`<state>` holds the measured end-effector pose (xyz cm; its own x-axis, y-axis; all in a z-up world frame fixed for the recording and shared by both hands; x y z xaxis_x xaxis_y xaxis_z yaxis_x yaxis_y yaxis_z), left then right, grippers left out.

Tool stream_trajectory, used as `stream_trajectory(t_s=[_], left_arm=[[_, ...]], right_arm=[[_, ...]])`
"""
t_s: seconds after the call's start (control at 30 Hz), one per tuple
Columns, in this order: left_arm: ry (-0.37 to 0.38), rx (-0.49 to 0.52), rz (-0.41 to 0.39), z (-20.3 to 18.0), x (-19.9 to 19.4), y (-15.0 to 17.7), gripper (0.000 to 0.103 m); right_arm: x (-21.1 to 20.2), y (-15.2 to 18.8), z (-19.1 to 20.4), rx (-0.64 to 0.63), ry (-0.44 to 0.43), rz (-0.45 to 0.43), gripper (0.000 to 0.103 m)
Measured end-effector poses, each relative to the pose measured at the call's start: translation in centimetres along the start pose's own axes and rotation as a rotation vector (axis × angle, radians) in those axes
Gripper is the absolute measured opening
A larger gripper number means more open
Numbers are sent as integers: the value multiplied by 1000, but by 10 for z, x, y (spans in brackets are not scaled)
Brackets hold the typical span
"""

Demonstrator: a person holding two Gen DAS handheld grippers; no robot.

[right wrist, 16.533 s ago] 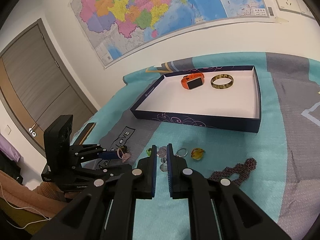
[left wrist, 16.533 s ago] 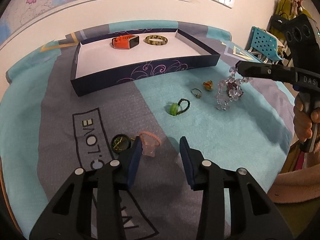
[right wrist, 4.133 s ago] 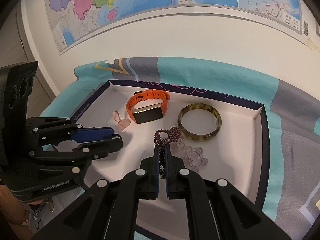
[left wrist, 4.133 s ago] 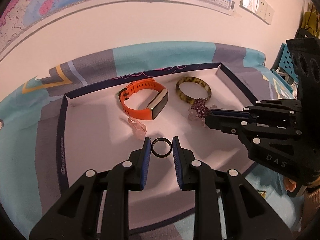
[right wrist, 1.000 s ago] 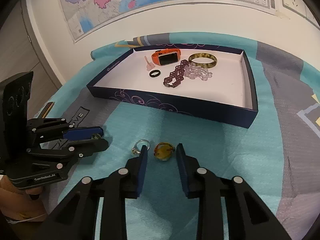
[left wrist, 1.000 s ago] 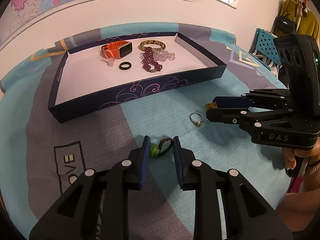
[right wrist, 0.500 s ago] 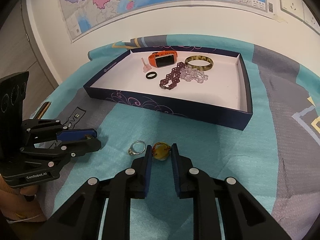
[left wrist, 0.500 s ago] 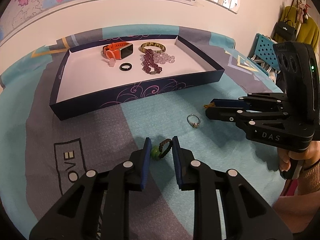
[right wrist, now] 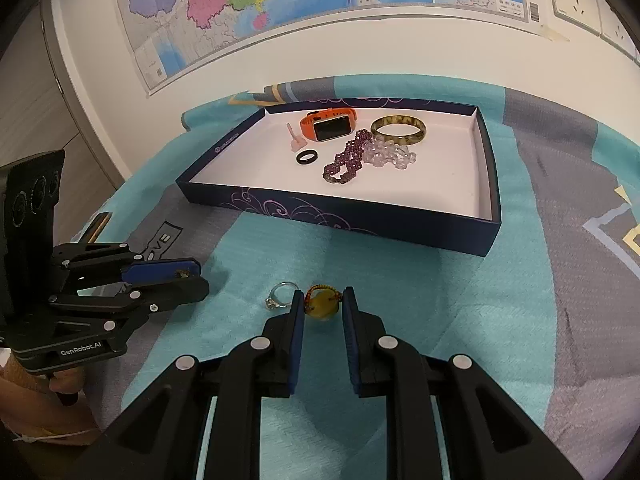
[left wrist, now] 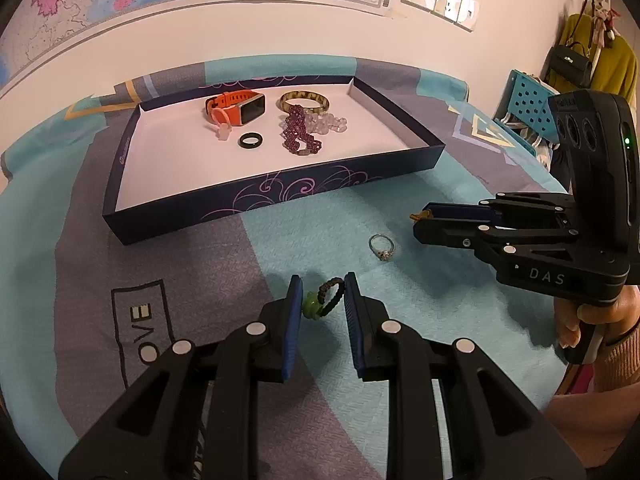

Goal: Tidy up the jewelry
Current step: 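Carry the green ring and amber ring into the box and release both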

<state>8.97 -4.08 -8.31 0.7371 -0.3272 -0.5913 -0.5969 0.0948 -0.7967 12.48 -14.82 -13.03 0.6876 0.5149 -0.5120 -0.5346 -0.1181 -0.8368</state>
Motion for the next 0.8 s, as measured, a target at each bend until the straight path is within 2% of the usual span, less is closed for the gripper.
stream_trajectory(t_s=[0.8], left_arm=[[12,-16,-51,6,-14,-18,22]], right_arm=[[-11,-19,3,-7,-12,-55,17]])
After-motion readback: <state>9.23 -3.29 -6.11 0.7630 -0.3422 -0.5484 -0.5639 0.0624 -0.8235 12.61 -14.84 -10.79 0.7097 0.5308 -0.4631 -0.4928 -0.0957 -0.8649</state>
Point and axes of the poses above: each gripper's, at about its wrist camera, not at the fingertips, and x roughly the way its jaws point, z to its left, y to its underside, the point moved 8 cm from there along x, roughly the way its jaws point, and after that the axes turned 13 degrees about -z, right-handed, at the moved point
